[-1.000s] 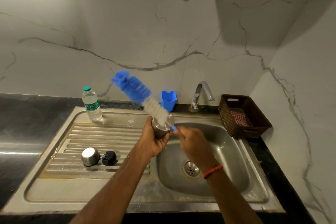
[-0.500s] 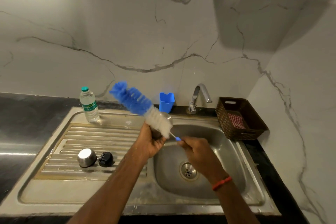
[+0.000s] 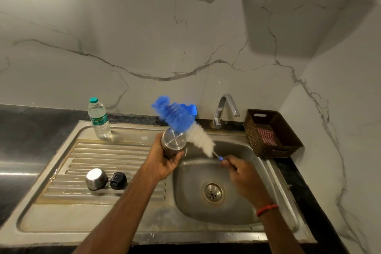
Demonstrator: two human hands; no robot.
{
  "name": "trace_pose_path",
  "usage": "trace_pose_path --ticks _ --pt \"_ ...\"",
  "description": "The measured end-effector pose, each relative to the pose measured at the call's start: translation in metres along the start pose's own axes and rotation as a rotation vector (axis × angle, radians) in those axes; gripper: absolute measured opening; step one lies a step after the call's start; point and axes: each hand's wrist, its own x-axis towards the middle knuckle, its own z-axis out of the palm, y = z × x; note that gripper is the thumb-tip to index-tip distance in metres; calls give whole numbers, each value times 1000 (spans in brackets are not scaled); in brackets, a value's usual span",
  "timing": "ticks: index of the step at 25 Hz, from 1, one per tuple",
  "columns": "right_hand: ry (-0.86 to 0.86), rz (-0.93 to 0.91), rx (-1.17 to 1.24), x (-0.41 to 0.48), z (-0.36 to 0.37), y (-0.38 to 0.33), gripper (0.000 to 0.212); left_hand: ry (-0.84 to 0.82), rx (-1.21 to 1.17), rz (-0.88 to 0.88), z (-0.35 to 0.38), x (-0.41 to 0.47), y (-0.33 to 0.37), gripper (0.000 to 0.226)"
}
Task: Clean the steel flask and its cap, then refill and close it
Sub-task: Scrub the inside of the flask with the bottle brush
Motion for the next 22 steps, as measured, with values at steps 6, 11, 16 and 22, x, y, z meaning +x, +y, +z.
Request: trace_pose_path --ticks 6,11,16,22 --pt "176 271 59 40 -8 15 21 47 64 51 4 -5 15 58" --pt "77 359 156 79 -2 11 28 7 195 153 1 -2 20 54" --pt "-28 427 397 120 8 6 41 59 559 372 -5 -3 22 53" --pt "-119 354 642 162 -24 -12 21 46 679 423 -16 7 29 61"
